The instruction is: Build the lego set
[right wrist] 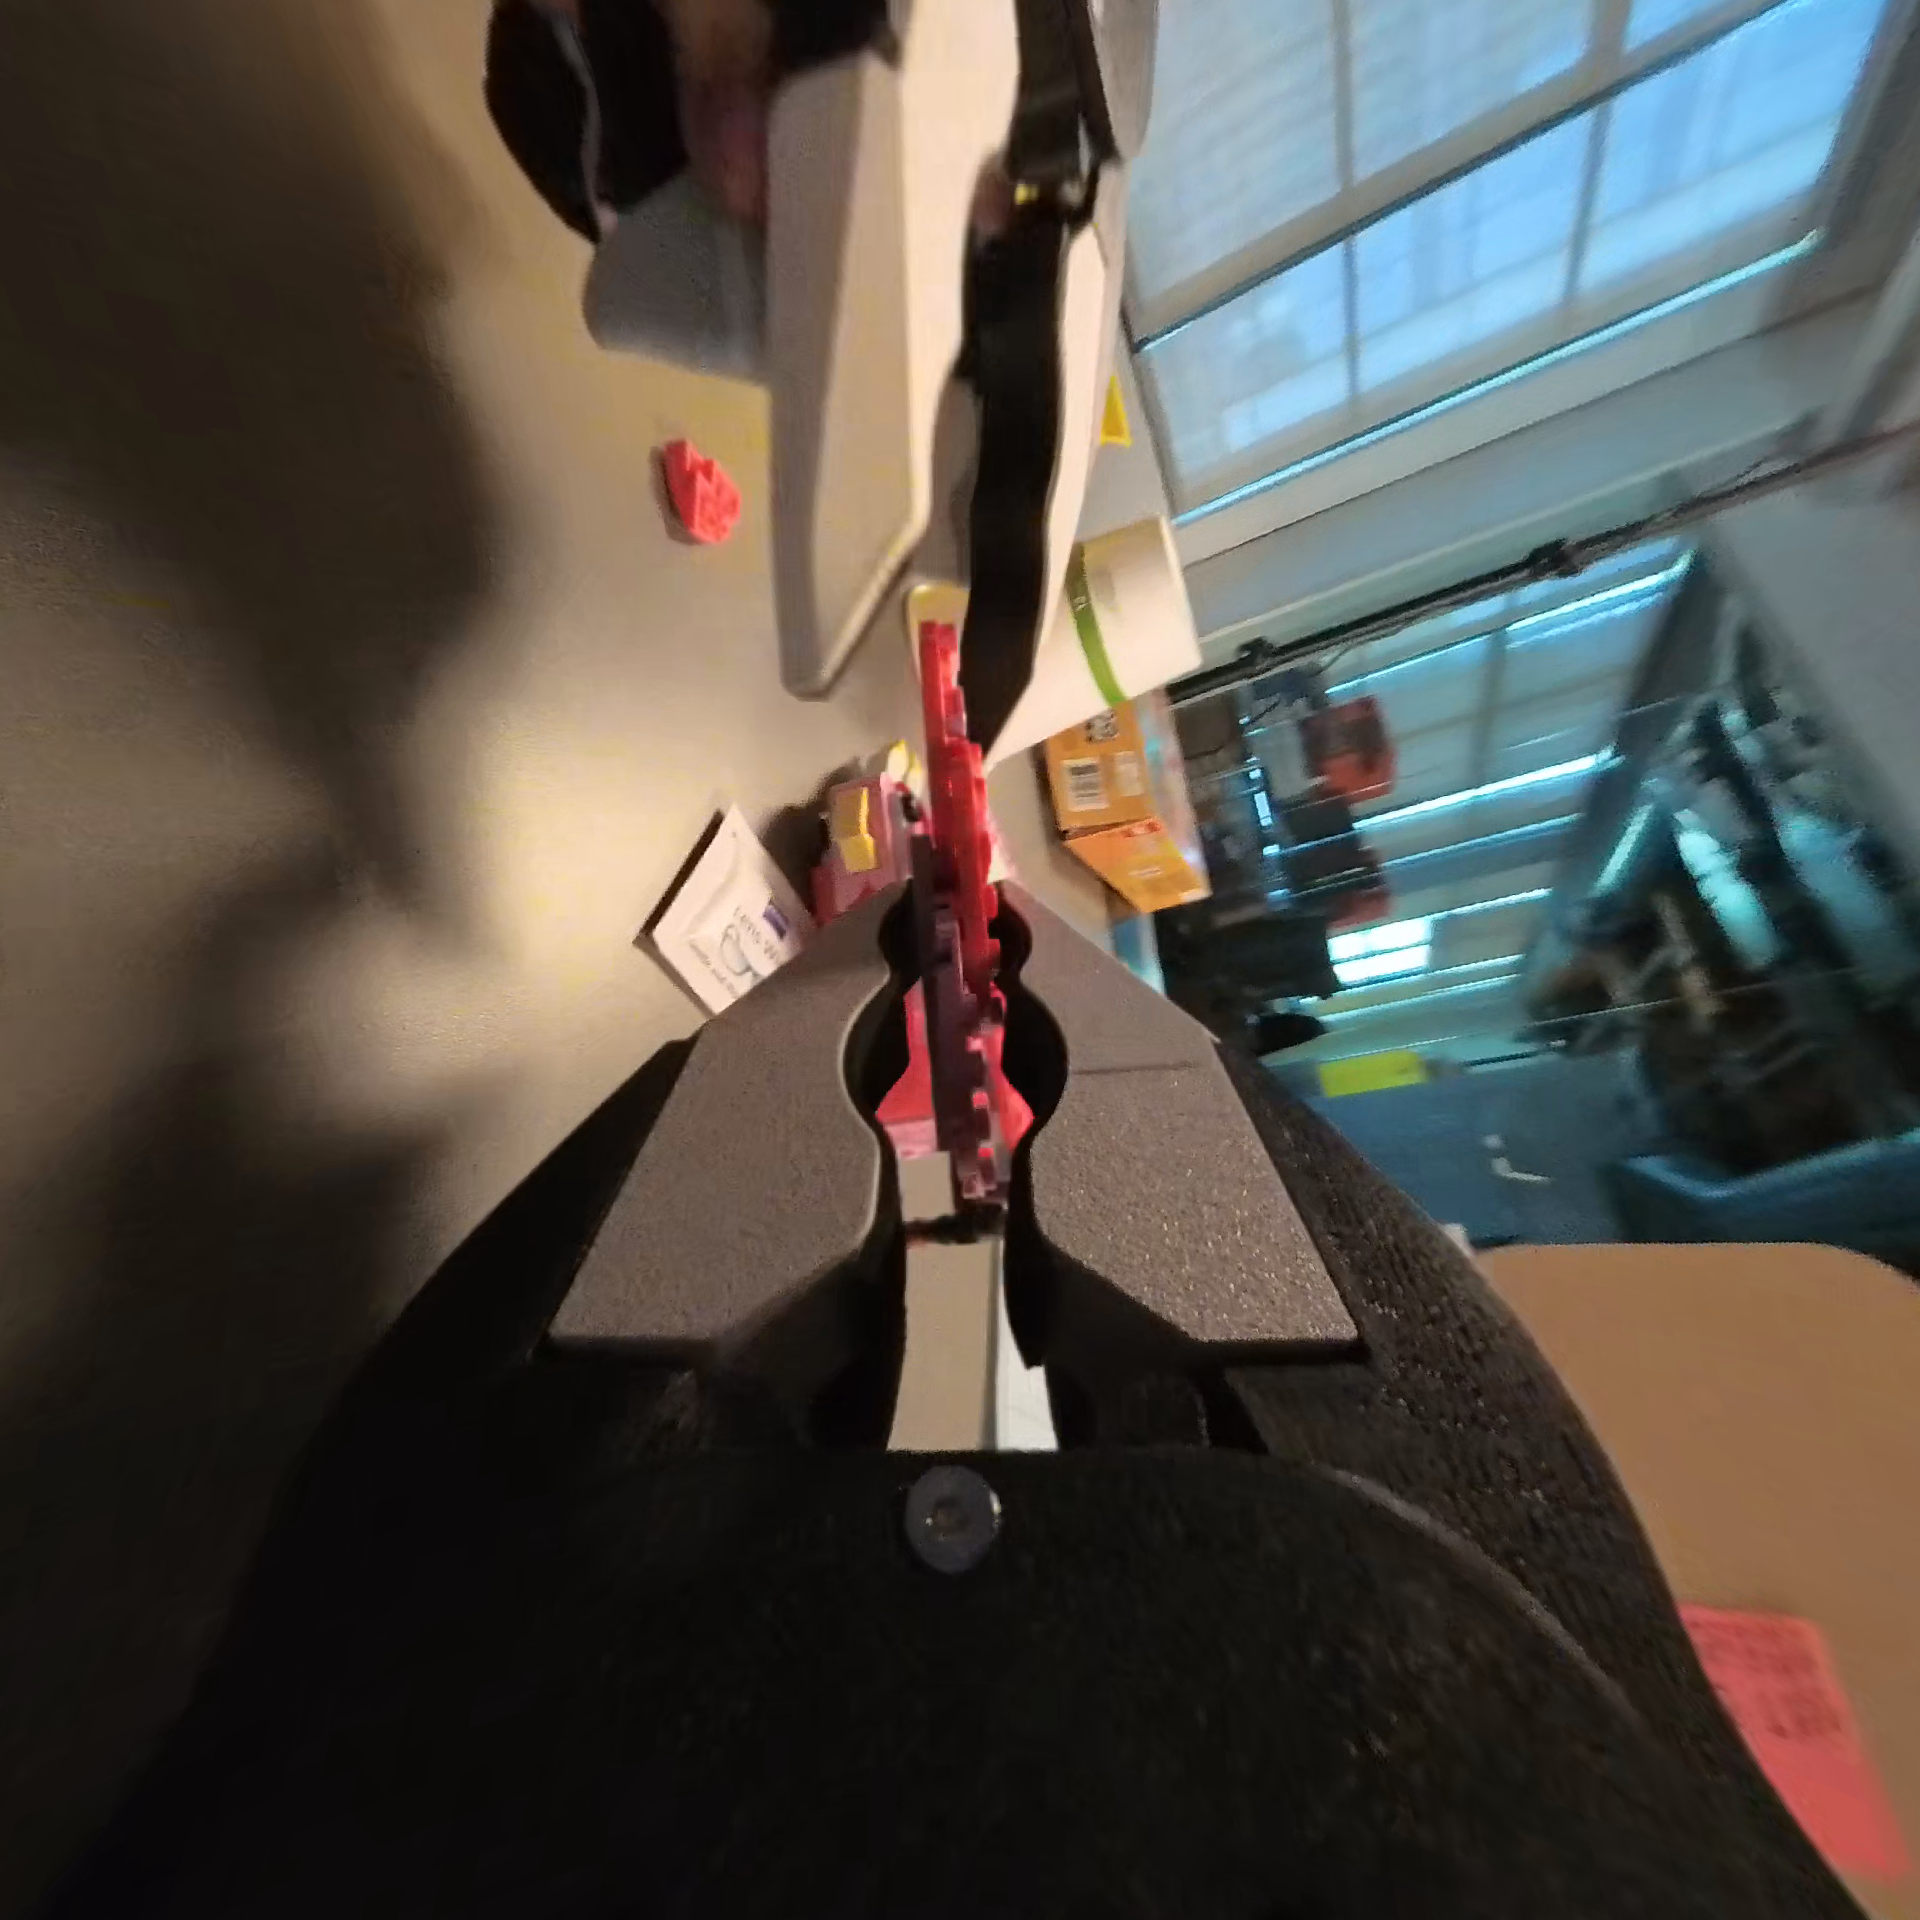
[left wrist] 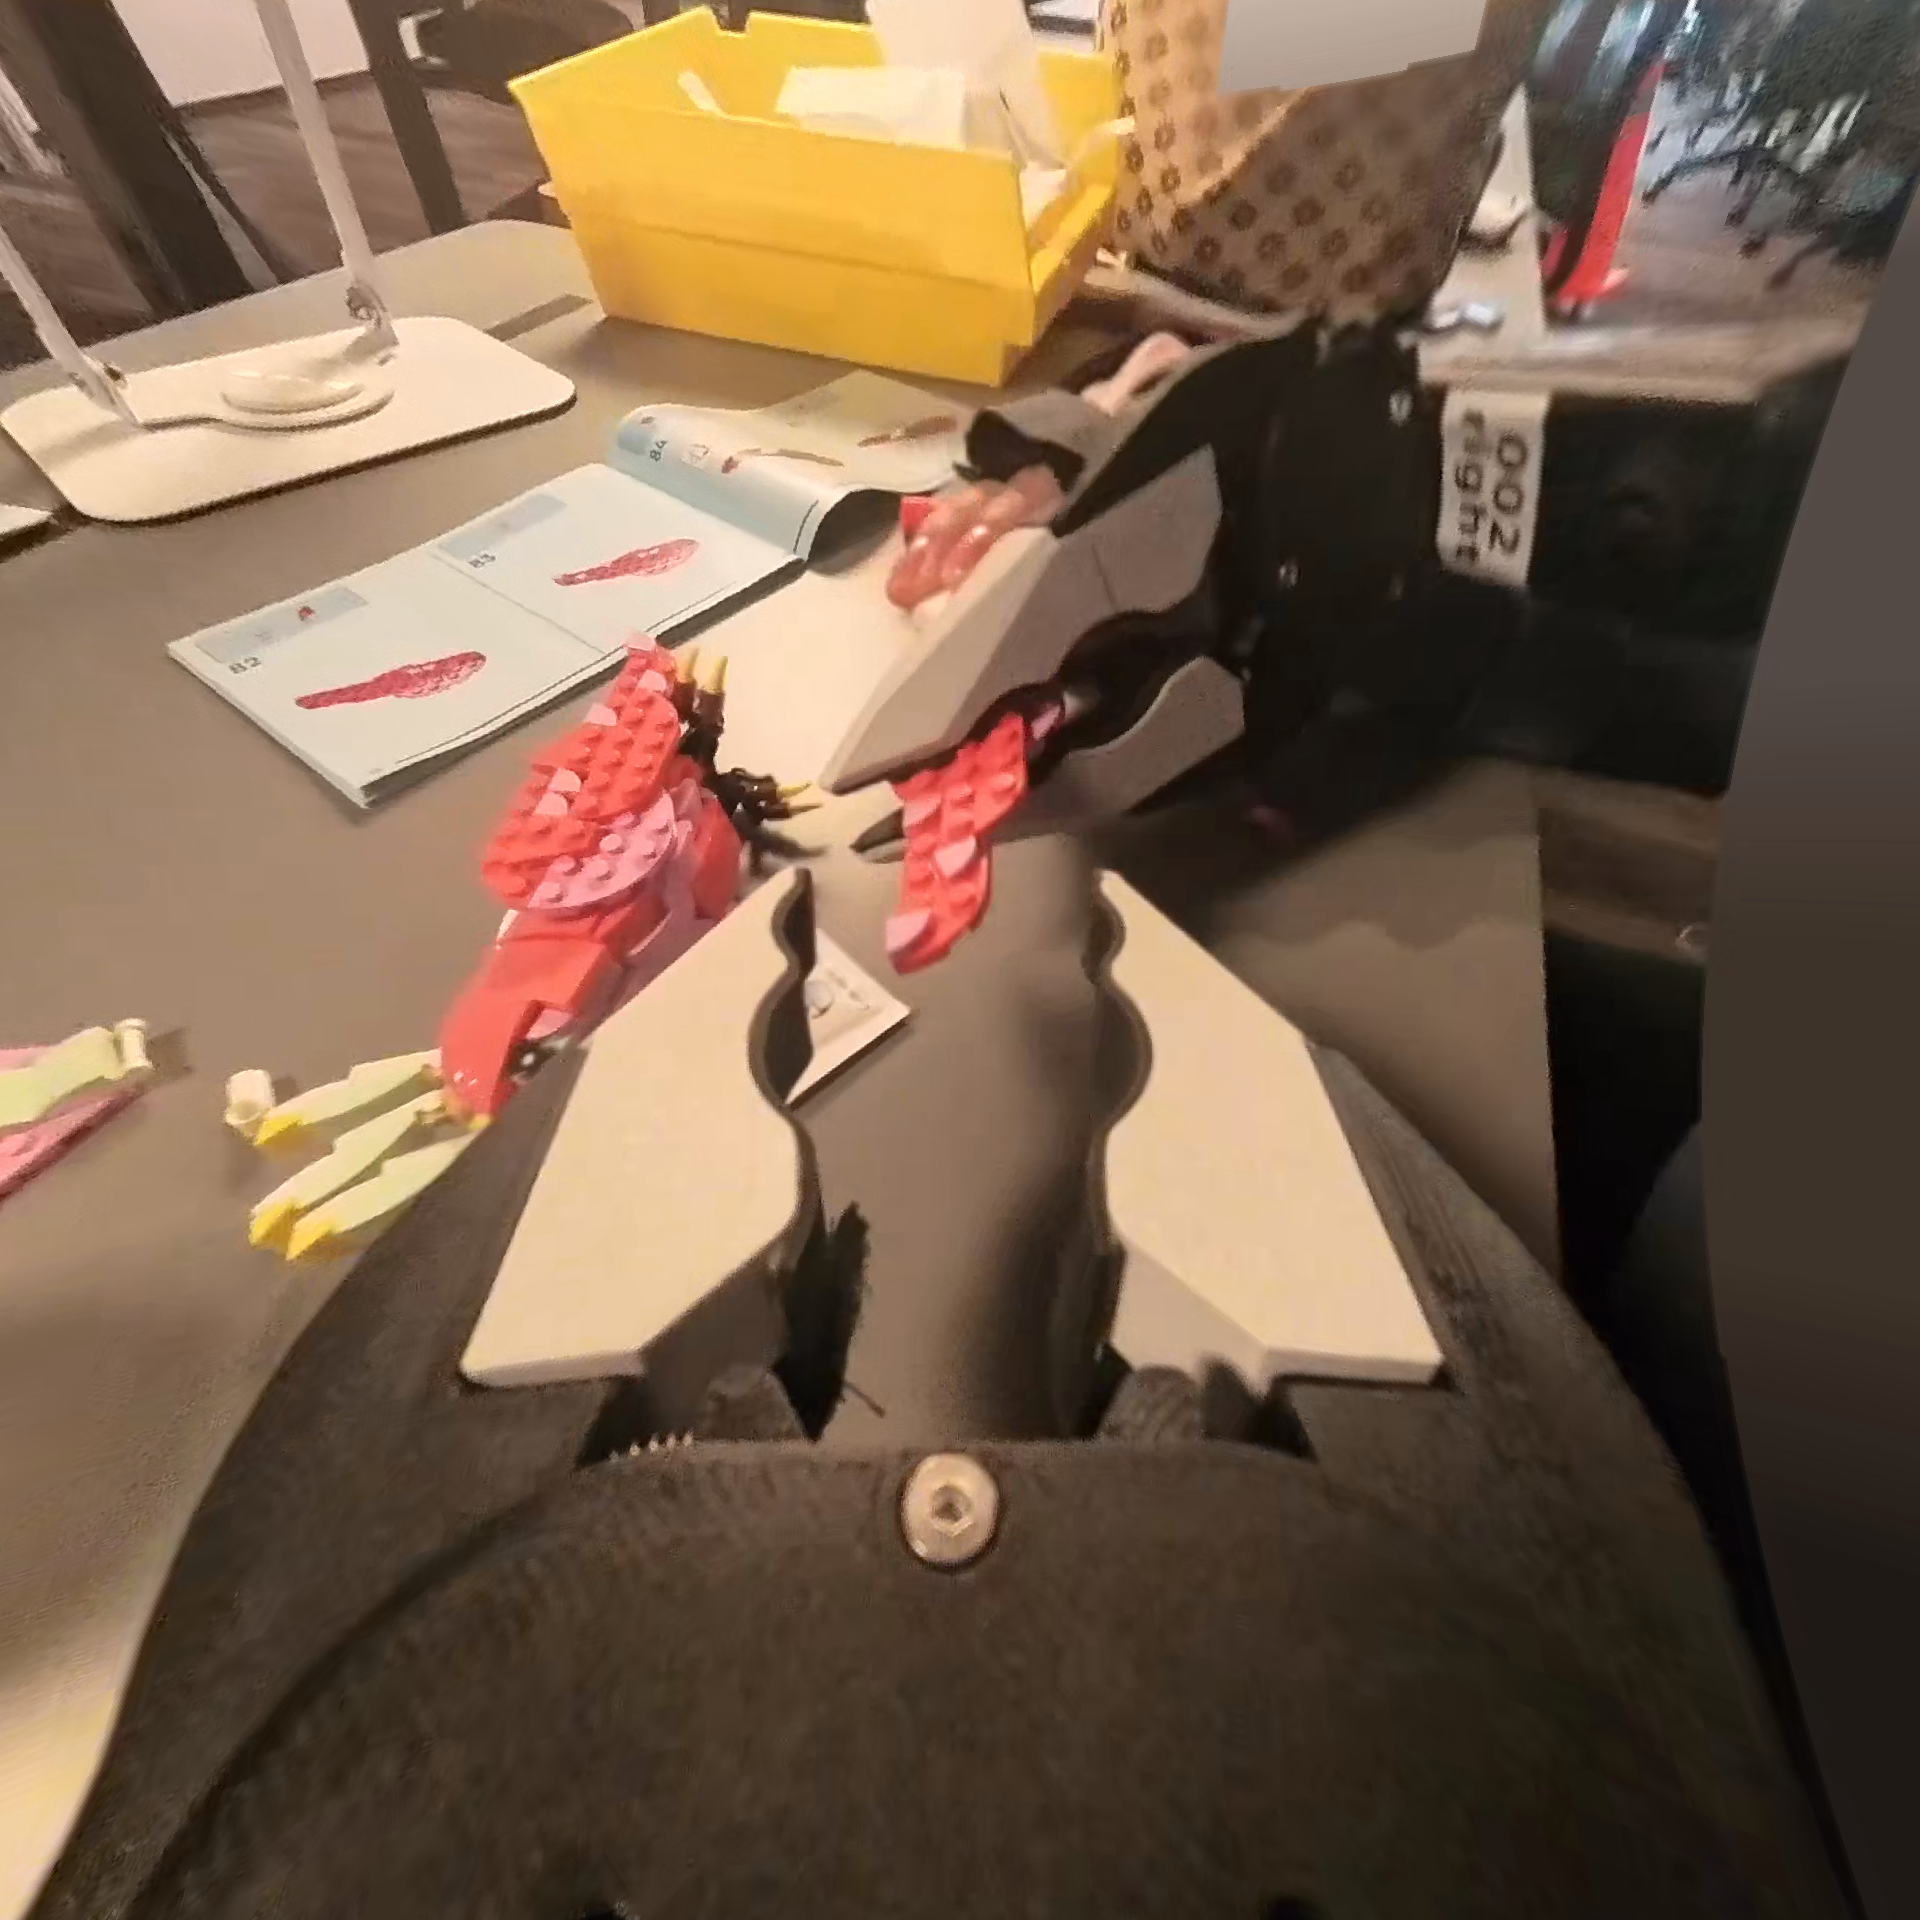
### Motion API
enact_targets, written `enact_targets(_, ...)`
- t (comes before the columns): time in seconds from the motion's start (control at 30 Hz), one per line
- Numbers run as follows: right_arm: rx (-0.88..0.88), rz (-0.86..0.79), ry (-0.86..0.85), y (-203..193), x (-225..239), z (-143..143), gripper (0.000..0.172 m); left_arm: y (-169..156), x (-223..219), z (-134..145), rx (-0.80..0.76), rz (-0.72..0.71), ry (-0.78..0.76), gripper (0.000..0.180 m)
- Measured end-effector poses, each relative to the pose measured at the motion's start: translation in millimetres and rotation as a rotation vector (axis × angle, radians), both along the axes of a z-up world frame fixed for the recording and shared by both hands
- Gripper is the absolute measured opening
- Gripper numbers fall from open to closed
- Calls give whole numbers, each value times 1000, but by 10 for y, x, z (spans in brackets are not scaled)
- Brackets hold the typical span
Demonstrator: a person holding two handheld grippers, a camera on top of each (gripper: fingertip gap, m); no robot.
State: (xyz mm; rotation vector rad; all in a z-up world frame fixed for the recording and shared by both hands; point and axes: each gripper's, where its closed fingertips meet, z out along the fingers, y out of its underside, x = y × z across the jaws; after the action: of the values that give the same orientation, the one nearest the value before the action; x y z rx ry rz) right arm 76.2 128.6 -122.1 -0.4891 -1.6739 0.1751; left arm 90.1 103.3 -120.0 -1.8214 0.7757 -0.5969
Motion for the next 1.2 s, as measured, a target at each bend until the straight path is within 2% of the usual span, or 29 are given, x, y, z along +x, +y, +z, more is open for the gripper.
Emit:
enact_targets(0.17, 74, 2, 46, -23, 1, 71, 9, 102, 67, 37, -62, 20, -112, 44)
enact_targets(0.27, 97, -11, 47, 3, 3, 65, 9, 86, 138, 48, -89, -26, -157, 28)
enact_targets(0.3, 104, -16, 47, 13, 5, 63, 9, 77, 156, 47, -91, -42, -157, 23)
enact_targets(0.53, 120, -16, 58, 26, 1, 54, 9, 100, 138, 24, -66, -35, -87, 22)
enact_targets(0.63, 127, -8, 93, 21, 6, 106, 31, 146, 78, 25, -55, 9, -81, 21)
enact_targets(0.73, 112, 6, 130, 40, 59, 176, 41, 210, -34, 56, -47, 80, -105, 22)
enact_targets(0.93, 39, -32, 157, 225, 171, 233, 46, 263, -292, 23, -20, 227, -92, 21)
enact_targets(1.07, -49, -119, 276, 518, 371, 448, 43, 174, -279, -104, -45, 197, -12, 21)
enact_targets(1.2, -38, -306, 384, 996, 697, 614, 36, 122, -229, -183, 5, 174, 130, 22)
